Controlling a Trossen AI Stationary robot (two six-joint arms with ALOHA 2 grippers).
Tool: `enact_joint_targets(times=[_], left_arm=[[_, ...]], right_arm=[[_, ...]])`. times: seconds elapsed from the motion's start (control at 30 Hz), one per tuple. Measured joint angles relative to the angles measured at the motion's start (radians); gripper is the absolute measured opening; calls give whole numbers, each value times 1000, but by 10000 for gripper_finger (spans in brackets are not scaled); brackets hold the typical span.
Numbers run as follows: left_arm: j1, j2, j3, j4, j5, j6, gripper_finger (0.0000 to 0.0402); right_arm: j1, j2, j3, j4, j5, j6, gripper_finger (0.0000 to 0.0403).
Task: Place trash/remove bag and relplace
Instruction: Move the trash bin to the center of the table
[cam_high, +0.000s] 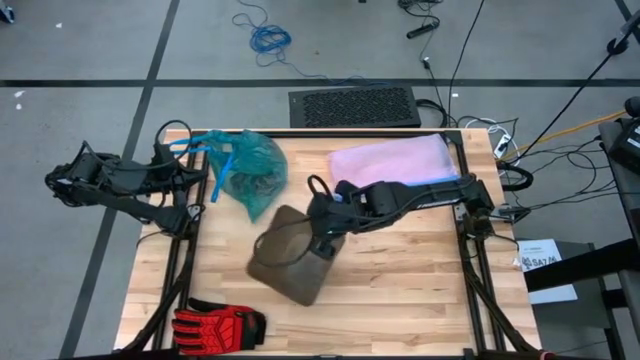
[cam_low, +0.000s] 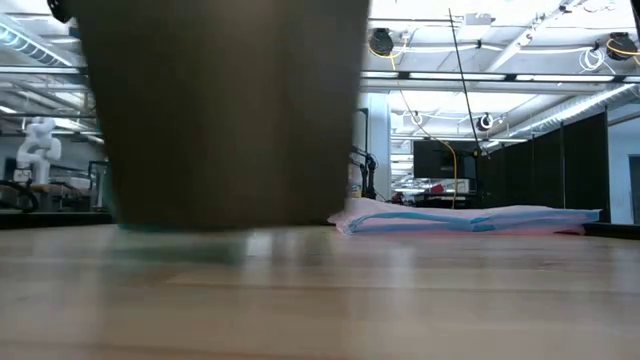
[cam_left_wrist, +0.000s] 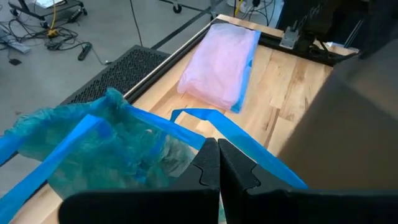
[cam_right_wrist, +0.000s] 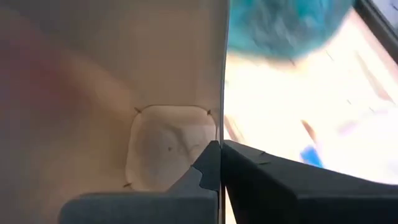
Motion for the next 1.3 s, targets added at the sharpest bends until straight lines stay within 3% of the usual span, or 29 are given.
enact_joint_targets(times=[0.13, 0.4, 0.67, 0.97, 1.1, 1.3], left_arm=[[0, 0, 0, 9, 0, -4, 0], [0, 14, -18, 143, 0, 15, 0], [0, 92, -20, 152, 14, 31, 0], [0, 182, -20, 175, 18, 31, 0], [0, 206, -20, 193, 18, 26, 0], [0, 252, -20, 202, 74, 50, 13]], right_arm=[[-17, 26, -2, -108, -25, -55, 0], [-39, 36, -3, -126, -50, -239, 0], [-38, 35, -3, -143, -56, -529, 0], [-39, 35, -4, -110, -56, -552, 2], [-36, 35, -3, -52, -46, -516, 26], [-35, 35, -3, 13, -40, -533, 112]])
